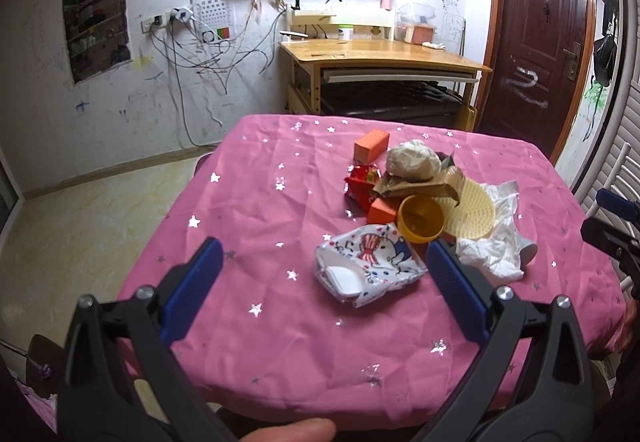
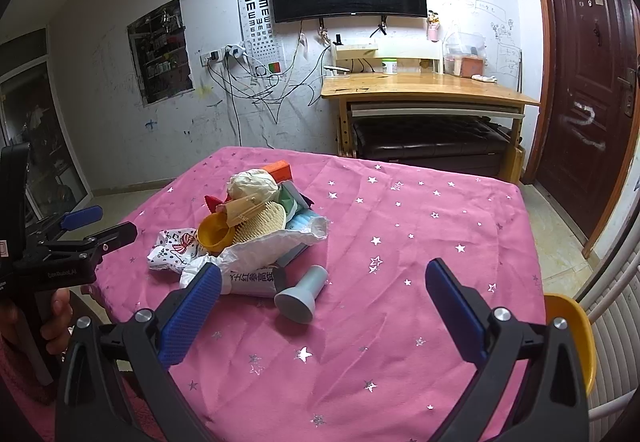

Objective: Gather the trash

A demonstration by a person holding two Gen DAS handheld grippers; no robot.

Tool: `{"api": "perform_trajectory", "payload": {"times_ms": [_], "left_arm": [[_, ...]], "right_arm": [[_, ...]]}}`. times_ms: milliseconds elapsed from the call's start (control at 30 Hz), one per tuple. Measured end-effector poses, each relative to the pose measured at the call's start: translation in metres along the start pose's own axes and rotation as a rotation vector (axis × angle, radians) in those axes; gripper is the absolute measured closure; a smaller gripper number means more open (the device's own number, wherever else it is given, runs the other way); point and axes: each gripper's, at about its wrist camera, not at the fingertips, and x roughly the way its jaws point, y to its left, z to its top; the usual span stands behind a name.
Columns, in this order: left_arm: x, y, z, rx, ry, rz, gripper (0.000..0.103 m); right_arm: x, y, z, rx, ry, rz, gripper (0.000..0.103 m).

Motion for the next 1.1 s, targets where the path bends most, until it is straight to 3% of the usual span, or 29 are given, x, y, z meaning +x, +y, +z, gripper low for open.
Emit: {"api": "perform_trajectory", "payload": {"times_ms": [1100], "left_arm": [[0.0012, -0.0020, -0.0012, 0.001, 0.005, -0.001, 0.005]], "right_arm": [[0.0012, 0.0014, -0.0012, -0.002, 0.003, 0.006, 0.007]]}}
